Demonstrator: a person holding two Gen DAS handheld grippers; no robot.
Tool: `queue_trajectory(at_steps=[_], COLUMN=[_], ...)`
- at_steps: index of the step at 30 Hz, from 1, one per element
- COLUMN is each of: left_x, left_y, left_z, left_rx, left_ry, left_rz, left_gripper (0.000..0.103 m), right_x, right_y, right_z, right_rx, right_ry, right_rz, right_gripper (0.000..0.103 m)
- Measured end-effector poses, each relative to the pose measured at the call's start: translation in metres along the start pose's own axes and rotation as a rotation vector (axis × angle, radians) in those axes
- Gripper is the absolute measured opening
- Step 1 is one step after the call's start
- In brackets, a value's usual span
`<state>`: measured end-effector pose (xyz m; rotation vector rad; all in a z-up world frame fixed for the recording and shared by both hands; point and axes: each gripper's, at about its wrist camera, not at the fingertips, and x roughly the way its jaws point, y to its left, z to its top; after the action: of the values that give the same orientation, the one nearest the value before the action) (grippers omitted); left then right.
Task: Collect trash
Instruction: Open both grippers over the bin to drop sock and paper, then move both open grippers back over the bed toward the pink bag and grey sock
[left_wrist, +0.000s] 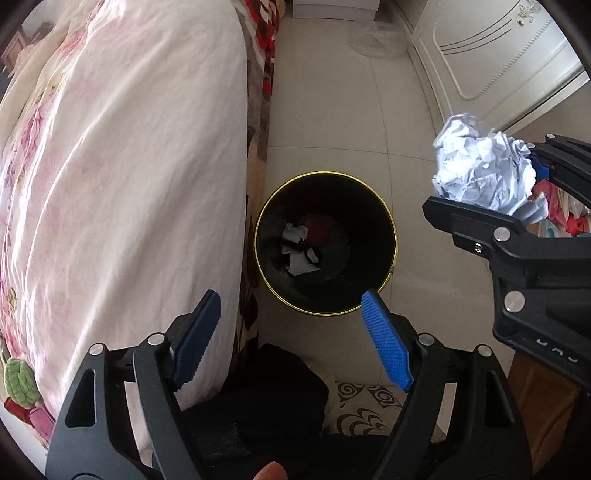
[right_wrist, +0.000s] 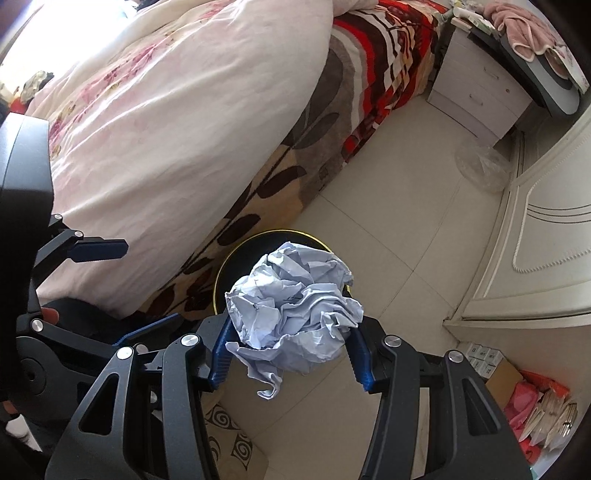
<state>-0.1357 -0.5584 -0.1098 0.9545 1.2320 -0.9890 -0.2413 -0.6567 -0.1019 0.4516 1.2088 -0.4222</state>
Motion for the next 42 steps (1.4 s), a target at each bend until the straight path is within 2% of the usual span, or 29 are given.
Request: queue_trajectory(at_steps=[4, 5, 6, 8, 11, 26, 30, 42], left_x=[-0.003, -0.003, -0.004, -0.005, -0.003, -0.013, -0.019, -0.041], left_y=[0.003, 0.004, 0.004, 0.006, 0.008, 0.029, 0.038, 0.086], left_z=[-0.003, -0.003, -0.004, -0.005, -0.006, -0.031, -0.038, -0.080], left_rx=[-0.012, -0.014, -0.015, -0.015, -0.018, -0.068, -0.085, -0.196], left_ry=[0.000, -0.001, -0.004, -0.006, -0.008, -0.001, -0.011, -0.040], left_rz=[-0.006, -0.005, -0.002, 0.000, 0.017, 0.013, 0.021, 0.044], left_gripper=[0.078, 0.078, 0.078, 0.081, 0.081, 0.081, 0.081, 0.084], right_x=[0.010, 0.013, 0.014, 0.019, 0.021, 0.009, 0.001, -0.016], right_y=[0.003, 0.006, 0.007, 0.011, 0.012, 0.043, 0.060, 0.124], right_z=[0.001, 0.001, 0.001, 0.002, 0.002, 0.002, 0.006, 0.013], right_rx=[-0.018, -0.026, -0.029, -0.041, -0.038, -0.082, -0.100, -0.200], right_ry=[0.033, 0.042, 0.039, 0.055, 0.056, 0.058, 0.039, 0.008], right_rz=[-0.026, -0.038, -0.043, -0.049, -0.059, -0.063, -0.051, -0.024], right_gripper=[0.056, 0.064, 0.066, 0.067, 0.075, 0.076, 0.080, 0.079])
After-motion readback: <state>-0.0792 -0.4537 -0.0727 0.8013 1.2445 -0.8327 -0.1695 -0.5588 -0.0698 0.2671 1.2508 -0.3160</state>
